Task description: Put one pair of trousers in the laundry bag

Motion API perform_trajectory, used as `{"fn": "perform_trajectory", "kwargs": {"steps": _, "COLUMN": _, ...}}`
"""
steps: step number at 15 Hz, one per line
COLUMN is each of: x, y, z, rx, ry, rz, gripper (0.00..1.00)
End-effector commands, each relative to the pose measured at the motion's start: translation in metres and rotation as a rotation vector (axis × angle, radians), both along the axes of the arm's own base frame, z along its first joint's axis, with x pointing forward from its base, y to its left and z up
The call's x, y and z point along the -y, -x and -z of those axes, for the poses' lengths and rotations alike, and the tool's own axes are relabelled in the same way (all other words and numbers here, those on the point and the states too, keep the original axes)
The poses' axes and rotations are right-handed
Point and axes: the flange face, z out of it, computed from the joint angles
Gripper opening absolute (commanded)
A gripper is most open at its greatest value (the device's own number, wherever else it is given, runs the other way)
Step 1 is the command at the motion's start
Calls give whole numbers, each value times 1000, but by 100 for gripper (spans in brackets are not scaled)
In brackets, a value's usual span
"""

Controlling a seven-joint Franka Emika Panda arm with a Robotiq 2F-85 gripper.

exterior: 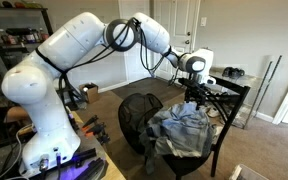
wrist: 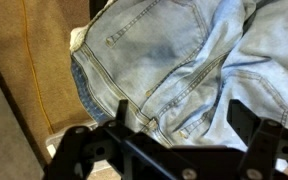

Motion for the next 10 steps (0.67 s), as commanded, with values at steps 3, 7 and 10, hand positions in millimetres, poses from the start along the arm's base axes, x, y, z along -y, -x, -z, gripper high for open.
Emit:
{"fn": "perform_trajectory", "kwargs": {"steps": 3, "x": 0, "y": -9, "z": 8, "rx": -29, "ry": -8, "rz": -3, "gripper": 100}}
{"fn": "perform_trajectory", "kwargs": {"steps": 7, "x": -1, "y": -13, "z": 8, "rx": -25, "ry": -5, "rz": -6, "gripper": 100}}
{"fn": "perform_trajectory", "kwargs": {"steps": 10, "x": 0, "y": -13, "z": 8, "rx": -24, "ry": -5, "rz": -5, "gripper": 100}}
